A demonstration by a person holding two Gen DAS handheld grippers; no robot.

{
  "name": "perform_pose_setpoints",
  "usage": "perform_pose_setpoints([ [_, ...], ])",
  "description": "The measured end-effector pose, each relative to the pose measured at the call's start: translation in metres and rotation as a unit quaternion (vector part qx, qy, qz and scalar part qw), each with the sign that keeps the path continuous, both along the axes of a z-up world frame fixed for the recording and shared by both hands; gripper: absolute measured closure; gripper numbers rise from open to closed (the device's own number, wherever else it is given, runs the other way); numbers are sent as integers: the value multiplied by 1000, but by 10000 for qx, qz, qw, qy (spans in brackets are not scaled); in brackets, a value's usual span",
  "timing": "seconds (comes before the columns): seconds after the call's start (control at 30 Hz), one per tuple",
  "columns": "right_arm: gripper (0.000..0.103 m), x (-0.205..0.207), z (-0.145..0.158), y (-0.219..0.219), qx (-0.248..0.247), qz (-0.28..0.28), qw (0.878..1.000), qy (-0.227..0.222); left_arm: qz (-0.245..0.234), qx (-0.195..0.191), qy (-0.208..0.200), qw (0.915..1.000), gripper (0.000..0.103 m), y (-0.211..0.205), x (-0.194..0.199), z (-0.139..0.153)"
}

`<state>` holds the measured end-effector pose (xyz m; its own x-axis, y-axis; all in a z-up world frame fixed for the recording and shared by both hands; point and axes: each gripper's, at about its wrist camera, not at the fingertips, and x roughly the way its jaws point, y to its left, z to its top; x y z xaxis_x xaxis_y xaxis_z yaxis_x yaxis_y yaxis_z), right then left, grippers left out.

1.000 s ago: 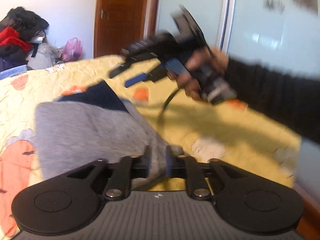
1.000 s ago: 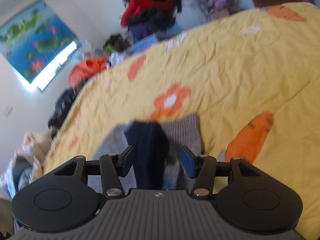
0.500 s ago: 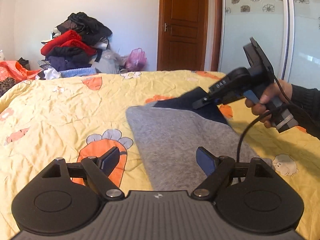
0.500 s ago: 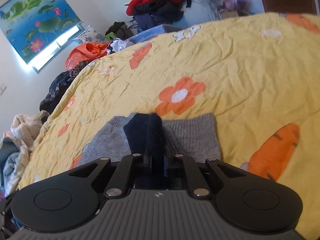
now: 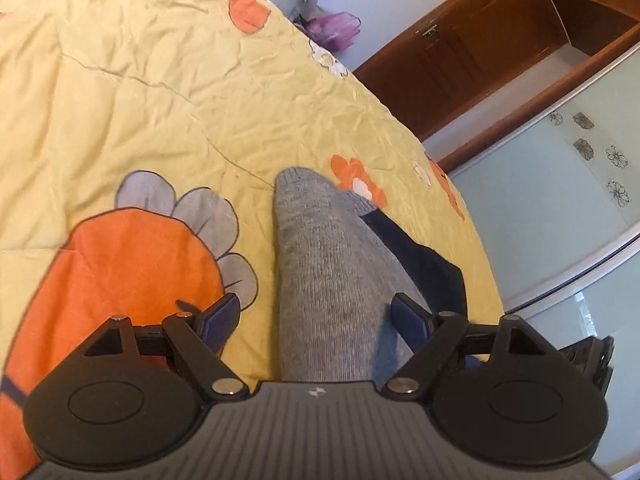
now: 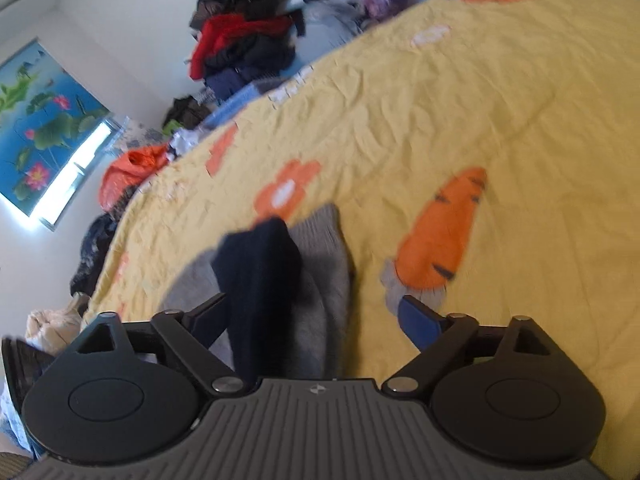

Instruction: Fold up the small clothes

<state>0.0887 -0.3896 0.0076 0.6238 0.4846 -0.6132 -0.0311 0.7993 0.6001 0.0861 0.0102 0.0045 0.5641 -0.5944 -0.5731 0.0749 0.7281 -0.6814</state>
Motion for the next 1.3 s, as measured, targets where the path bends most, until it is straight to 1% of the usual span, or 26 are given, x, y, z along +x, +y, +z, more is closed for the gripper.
perform_pose_setpoints([
  [0.03, 15, -3, -3, 5, -48, 66, 10000, -53, -51, 4, -40, 10000, 21, -4, 2, -1],
  [0.07, 15, -6, -4, 10, -111, 131, 9998, -140, -148, -9, -28, 9999, 36, -9, 7, -1],
  [0.1, 20, -7, -4, 16, -151, 180, 9995, -203, -276, -38, 48, 9996, 48, -14, 13, -3],
  [0.13, 29, -6, -5, 21, -136, 208, 9995, -178, -257, 64, 100, 9996, 58, -18, 15, -4],
  [0.17, 62, -3, -7, 25, -54, 260, 9996, -65, -218, 183, 53, 9996, 68, -22, 18, -3],
  [0.2, 71, 1, -11, 29, 122, 322, 9994, 77, -203, 327, -22, 9993, 71, -25, 19, 0],
  [0.23, 71, 2, -12, 33, 179, 285, 9994, 44, -162, 484, -140, 9986, 75, -26, 18, 5],
  [0.3, 72, 0, -6, 42, 51, 297, 9995, -82, -169, 710, -342, 9967, 77, -26, 15, 16],
  [0.4, 72, 5, 2, 47, 346, 264, 9989, -177, -187, 970, -632, 9931, 79, -16, 15, 33],
  [0.47, 72, 15, 8, 58, 505, 317, 9979, -265, -68, 1151, -766, 9904, 80, -4, 24, 44],
  [0.57, 73, 36, 12, 83, 674, 417, 9962, -366, 276, 1492, -920, 9841, 83, 14, 39, 57],
  [0.63, 73, 51, 10, 100, 729, 399, 9959, -359, 466, 1788, -1010, 9776, 84, 23, 49, 58],
  [0.67, 72, 58, 7, 107, 701, 373, 9961, -373, 502, 1996, -1040, 9731, 85, 24, 53, 55],
  [0.7, 68, 64, 2, 113, 569, 329, 9972, -354, 526, 2105, -980, 9712, 85, 27, 55, 51],
  [0.73, 63, 68, -4, 117, 414, 271, 9985, -231, 508, 2085, -855, 9729, 84, 31, 56, 46],
  [0.77, 51, 72, -11, 119, 302, 212, 9993, -20, 494, 2001, -775, 9755, 84, 36, 52, 43],
  [0.8, 51, 69, -14, 118, 330, 166, 9993, 15, 488, 1885, -773, 9778, 84, 40, 44, 42],
  [0.83, 48, 61, -13, 114, 385, 126, 9992, -39, 504, 1796, -849, 9788, 81, 45, 32, 41],
  [0.9, 46, 38, -4, 105, 327, 151, 9991, -201, 504, 1724, -1052, 9781, 64, 51, 1, 42],
  [0.93, 46, 26, 3, 101, 253, 214, 9989, -327, 487, 1700, -1112, 9779, 41, 54, -15, 41],
  [0.97, 46, 12, 9, 97, 192, 296, 9984, -439, 470, 1695, -1185, 9773, 30, 56, -32, 40],
  [1.03, 46, -15, 20, 90, 191, 527, 9970, -531, 353, 1706, -1302, 9761, 30, 56, -63, 36],
  [1.13, 47, -45, 30, 94, 167, 1004, 9931, -590, 146, 1659, -1217, 9785, 30, 52, -92, 30],
  [1.2, 60, -54, 31, 105, -54, 1222, 9906, -605, -47, 1655, -1076, 9803, 30, 46, -98, 21],
  [1.27, 66, -55, 26, 117, -316, 1390, 9884, -520, -142, 1712, -930, 9807, 30, 39, -96, 15],
  [1.3, 68, -54, 22, 121, -407, 1405, 9883, -432, -150, 1757, -927, 9800, 30, 37, -96, 12],
])
